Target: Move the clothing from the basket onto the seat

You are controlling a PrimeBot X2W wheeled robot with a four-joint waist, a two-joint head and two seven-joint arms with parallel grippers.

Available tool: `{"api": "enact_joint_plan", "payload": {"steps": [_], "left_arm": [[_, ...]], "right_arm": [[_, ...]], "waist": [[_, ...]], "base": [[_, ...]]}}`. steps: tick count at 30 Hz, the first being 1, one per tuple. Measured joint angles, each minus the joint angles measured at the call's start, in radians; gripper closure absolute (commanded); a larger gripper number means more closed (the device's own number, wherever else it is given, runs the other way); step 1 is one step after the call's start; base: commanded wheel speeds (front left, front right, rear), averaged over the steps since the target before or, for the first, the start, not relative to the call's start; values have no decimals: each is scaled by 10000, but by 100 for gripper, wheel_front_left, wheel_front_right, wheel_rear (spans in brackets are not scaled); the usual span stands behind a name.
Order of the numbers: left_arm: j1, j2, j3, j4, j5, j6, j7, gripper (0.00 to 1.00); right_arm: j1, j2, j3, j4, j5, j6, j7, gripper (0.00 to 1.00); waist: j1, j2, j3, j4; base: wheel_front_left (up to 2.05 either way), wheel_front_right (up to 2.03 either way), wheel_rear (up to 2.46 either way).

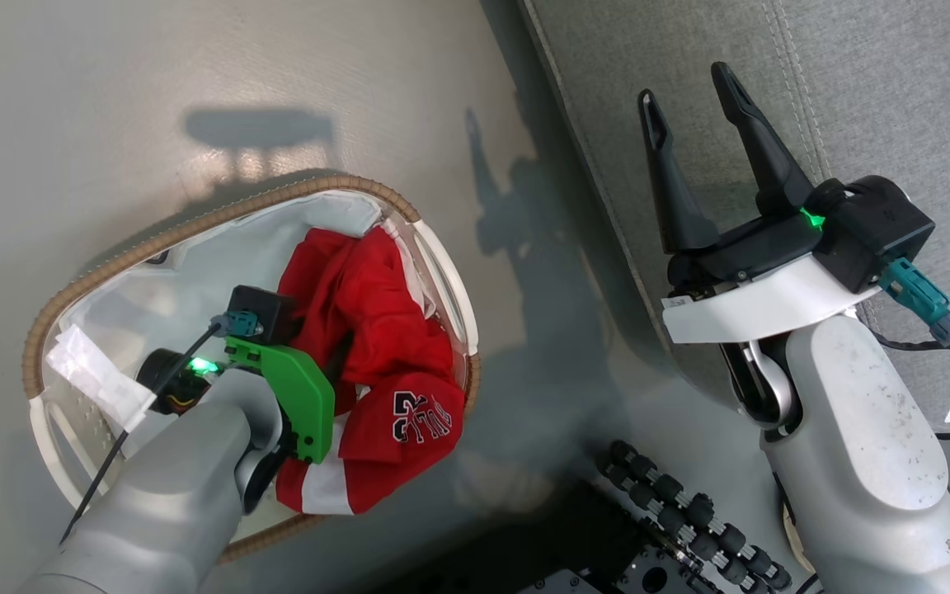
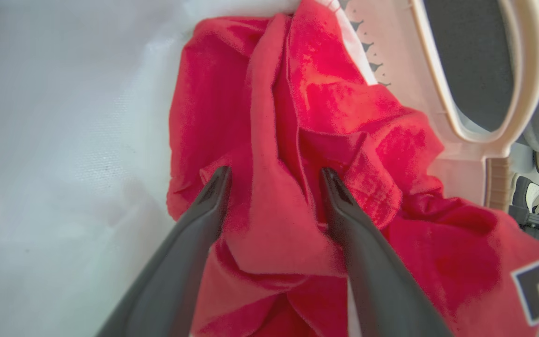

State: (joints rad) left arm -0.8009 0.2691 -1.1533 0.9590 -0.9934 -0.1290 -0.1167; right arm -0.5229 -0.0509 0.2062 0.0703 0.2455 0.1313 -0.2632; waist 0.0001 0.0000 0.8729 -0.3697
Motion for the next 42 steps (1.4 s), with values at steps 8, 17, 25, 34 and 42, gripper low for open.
{"api": "enact_joint_plan", "payload": {"steps": [8,17,25,34,42], "left_arm": [[43,-54,-485,-84,-669,0,-662,100],[759,-364,-832,-174,-1241,0,-1214,100],[1430,-541,-725,-610,-1267,0,-1442,100],[2444,-481,1239,-1852,125,0,-1455,100],[3480,-610,2989,-3055,1524,0,-1455,100]], "right_arm": [[3,4,-63,234,-50,0,0,0],[303,12,-314,708,-385,0,0,0],[970,17,-744,1093,-706,0,0,0],[1841,19,-1085,1450,-972,0,0,0],[2666,15,-1225,1670,-1057,0,0,0]], "waist": [[0,0,-510,91],[-1,0,-1680,318],[-1,0,-3078,729],[-1,0,-4643,1332],[-1,0,-5958,1817]], "base": [[0,0,0],[0,0,0],[0,0,0],[0,0,0],[0,0,0]]}}
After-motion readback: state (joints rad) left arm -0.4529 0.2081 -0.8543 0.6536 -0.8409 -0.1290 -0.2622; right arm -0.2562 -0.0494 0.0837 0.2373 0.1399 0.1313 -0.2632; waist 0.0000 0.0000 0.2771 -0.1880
